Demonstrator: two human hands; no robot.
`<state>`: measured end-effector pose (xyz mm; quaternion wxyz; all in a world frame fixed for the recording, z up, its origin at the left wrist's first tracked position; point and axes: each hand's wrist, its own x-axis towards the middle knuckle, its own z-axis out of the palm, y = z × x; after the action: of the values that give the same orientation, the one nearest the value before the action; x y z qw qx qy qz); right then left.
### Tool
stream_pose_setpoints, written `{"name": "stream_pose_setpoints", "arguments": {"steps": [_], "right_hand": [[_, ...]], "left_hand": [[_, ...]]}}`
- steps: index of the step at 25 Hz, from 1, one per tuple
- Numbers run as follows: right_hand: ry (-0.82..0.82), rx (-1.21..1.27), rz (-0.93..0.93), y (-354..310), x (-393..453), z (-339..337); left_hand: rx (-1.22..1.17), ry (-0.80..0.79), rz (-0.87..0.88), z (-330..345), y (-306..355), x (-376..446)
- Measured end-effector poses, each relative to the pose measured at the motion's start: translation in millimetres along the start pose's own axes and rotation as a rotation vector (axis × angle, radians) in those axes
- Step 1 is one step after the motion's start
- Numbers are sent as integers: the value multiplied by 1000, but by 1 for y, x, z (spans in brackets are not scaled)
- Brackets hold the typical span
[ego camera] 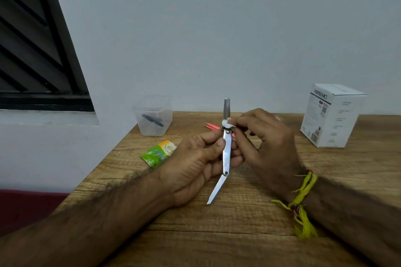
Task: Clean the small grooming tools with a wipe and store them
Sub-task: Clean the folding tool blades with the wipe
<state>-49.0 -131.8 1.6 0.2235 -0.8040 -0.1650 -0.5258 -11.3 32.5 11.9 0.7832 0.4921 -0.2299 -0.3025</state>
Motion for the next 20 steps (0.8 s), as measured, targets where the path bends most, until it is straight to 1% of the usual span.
{"name": "stream_pose_setpoints", "arguments": {"steps": [5, 10, 13, 15, 18, 20], "right_hand": [[-29, 18, 22, 3, 1, 0], [59, -12, -33, 0, 1, -4], [-2, -56, -114, -6, 1, 1], [-34, -80, -132, -4, 1, 2], [-17, -94, -120, -2, 2, 1], [-39, -81, -145, -5, 3, 4]], "left_hand": [[-7, -38, -14, -1, 2, 1], [-15, 61, 30, 0, -1, 4], [-27, 92, 50, -5, 0, 6], [-38, 91, 55, -6, 0, 8], [-47, 86, 54, -6, -1, 9], [-30, 98, 58, -8, 0, 9]]}}
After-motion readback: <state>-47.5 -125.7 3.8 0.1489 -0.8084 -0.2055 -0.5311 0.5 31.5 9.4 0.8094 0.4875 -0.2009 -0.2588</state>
